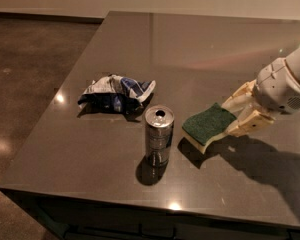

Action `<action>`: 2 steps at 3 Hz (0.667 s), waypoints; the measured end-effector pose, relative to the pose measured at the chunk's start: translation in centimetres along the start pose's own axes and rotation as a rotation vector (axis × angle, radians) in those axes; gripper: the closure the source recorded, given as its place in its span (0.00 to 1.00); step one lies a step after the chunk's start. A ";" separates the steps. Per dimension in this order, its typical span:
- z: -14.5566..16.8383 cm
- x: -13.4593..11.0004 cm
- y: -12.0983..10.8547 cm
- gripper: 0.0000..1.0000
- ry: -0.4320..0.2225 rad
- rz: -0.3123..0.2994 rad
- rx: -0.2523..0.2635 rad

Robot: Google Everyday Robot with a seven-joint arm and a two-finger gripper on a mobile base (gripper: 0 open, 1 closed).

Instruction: Move sponge near redbull can

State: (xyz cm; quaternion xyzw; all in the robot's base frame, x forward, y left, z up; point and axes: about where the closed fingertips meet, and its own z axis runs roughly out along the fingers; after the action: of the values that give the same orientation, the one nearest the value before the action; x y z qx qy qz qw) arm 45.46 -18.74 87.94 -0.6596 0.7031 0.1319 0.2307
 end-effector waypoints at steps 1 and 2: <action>0.8 -0.6 0.5 0.62 -0.003 -0.003 -0.023; 1.4 -0.9 0.6 0.39 -0.015 0.001 -0.037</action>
Offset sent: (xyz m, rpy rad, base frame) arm -0.0029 0.0176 -0.0127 0.0375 0.0511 0.0185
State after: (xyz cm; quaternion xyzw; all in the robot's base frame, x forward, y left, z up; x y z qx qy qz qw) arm 45.10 -17.23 87.16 -0.6621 0.6993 0.1499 0.2239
